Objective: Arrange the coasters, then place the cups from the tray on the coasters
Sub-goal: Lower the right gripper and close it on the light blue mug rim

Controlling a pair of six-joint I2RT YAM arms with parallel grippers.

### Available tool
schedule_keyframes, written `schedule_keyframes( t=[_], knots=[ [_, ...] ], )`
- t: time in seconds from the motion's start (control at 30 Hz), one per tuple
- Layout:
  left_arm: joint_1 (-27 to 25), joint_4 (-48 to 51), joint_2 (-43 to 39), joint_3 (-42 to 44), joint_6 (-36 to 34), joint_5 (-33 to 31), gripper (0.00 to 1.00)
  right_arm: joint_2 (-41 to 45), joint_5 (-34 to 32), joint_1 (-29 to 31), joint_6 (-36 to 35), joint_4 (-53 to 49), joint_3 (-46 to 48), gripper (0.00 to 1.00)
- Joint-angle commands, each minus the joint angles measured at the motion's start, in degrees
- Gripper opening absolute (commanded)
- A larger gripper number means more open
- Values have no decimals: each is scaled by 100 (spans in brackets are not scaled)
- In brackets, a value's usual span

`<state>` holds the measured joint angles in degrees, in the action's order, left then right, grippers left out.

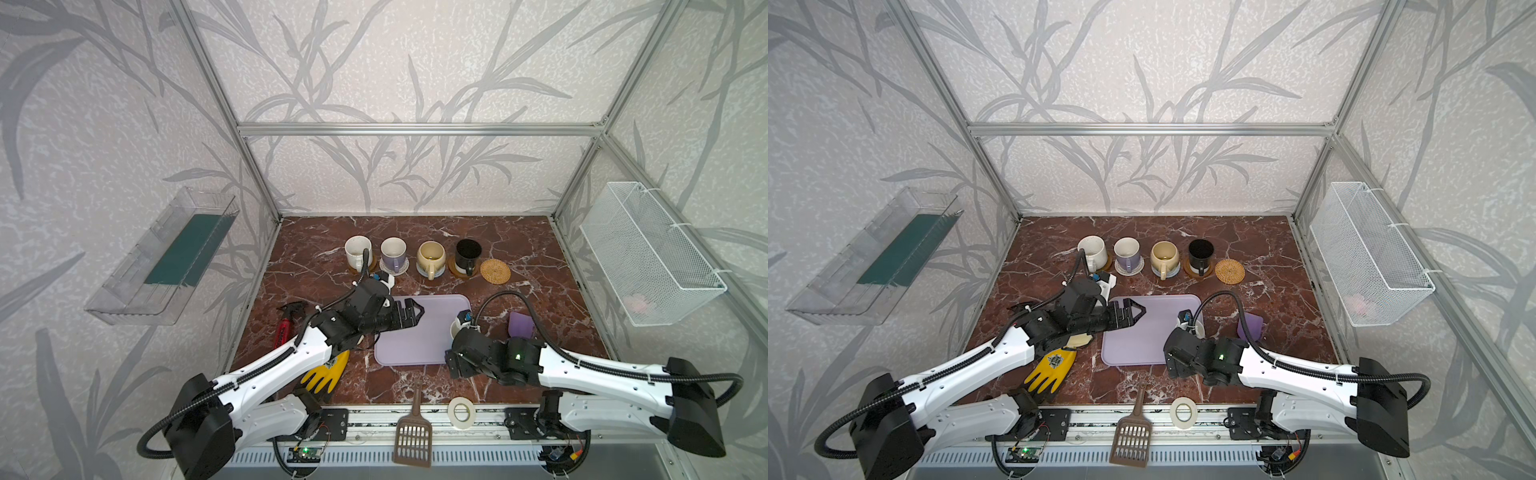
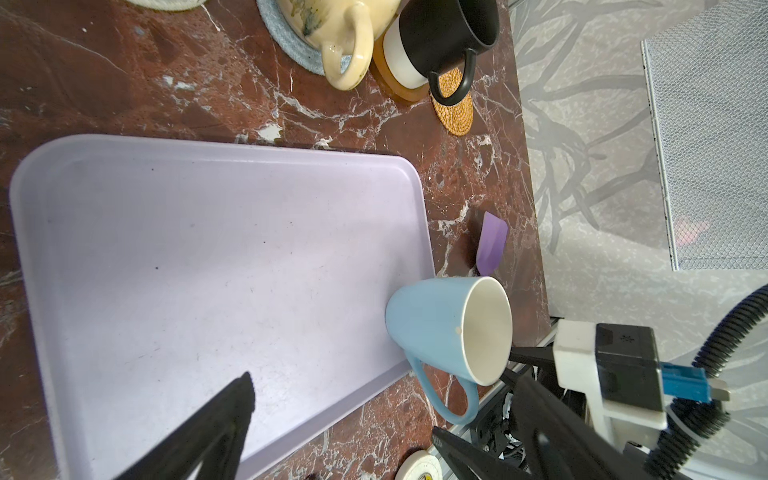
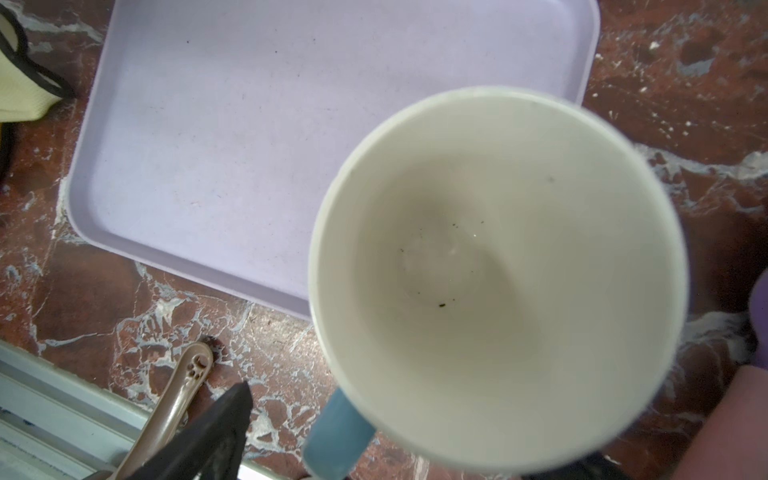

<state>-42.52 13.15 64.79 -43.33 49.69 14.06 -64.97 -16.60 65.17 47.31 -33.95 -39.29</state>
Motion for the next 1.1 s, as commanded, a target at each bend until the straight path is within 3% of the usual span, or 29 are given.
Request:
schedule_keyframes(
  t=[0.0,0.5,0.67,1.07],
  knots=[
    [-54,-128,69,28,61,50,99,-115,-319,37,54,243,40,92],
    [-152,-102,40,97,110,-27,99,-171,-519,-39,-28,227,128,70],
    [-191,-155,109,39,125,-24,99,-56,-403,-141,-89,273,240,58],
    [-335,-163,266,-77,144,-97,99,53,-252,-285,-108,431,431,40]
  ],
)
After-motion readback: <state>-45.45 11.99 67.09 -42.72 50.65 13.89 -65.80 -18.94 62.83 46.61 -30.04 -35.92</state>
